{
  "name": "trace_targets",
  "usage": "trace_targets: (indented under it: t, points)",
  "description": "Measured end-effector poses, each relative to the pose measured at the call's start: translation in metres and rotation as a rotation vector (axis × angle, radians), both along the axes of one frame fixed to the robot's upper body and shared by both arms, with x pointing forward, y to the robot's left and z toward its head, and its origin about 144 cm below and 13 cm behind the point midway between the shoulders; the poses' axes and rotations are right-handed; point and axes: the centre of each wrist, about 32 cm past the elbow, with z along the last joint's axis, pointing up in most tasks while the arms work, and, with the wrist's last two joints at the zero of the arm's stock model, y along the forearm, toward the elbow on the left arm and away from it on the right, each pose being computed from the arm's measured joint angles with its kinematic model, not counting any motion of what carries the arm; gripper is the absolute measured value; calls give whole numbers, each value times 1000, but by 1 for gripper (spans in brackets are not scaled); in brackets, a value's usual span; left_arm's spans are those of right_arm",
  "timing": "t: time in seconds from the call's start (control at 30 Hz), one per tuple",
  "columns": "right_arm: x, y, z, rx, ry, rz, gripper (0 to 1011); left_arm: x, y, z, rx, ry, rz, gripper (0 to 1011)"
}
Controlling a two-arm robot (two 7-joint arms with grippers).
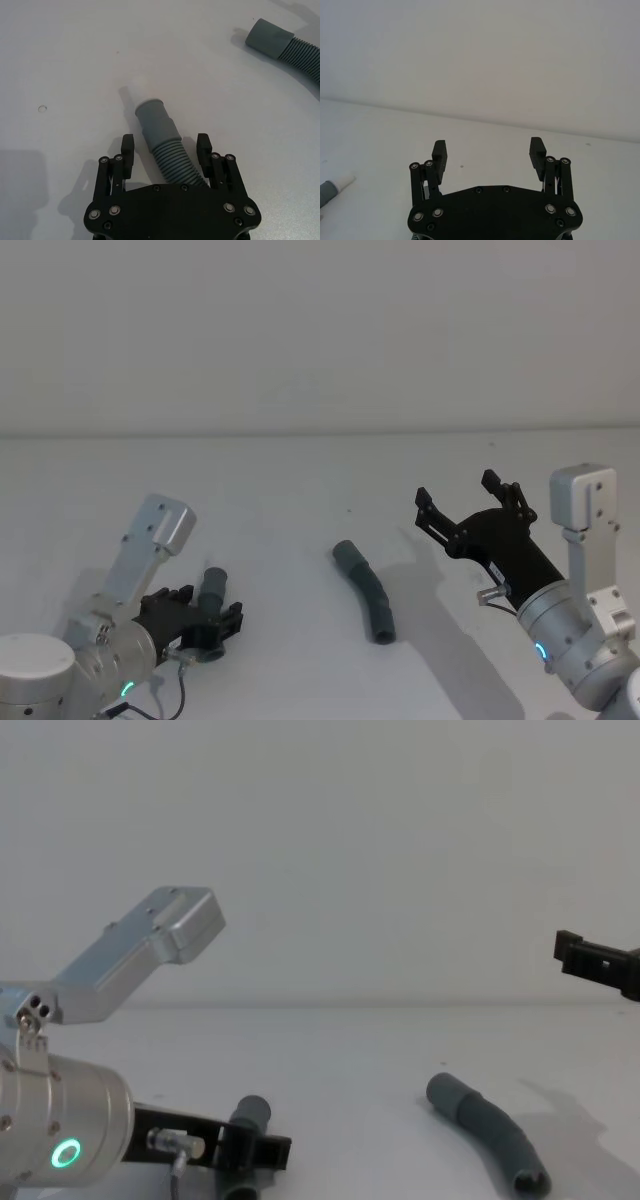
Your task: Use both hands to pick up one end of the pipe from the table, align the ends, and insert them.
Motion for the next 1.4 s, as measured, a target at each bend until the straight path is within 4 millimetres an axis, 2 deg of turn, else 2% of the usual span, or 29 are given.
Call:
trace_targets:
  t: [1.4]
  points:
    - [0, 0, 0, 0, 0, 0, 1002, 0, 0, 0, -1, 3, -2, 463]
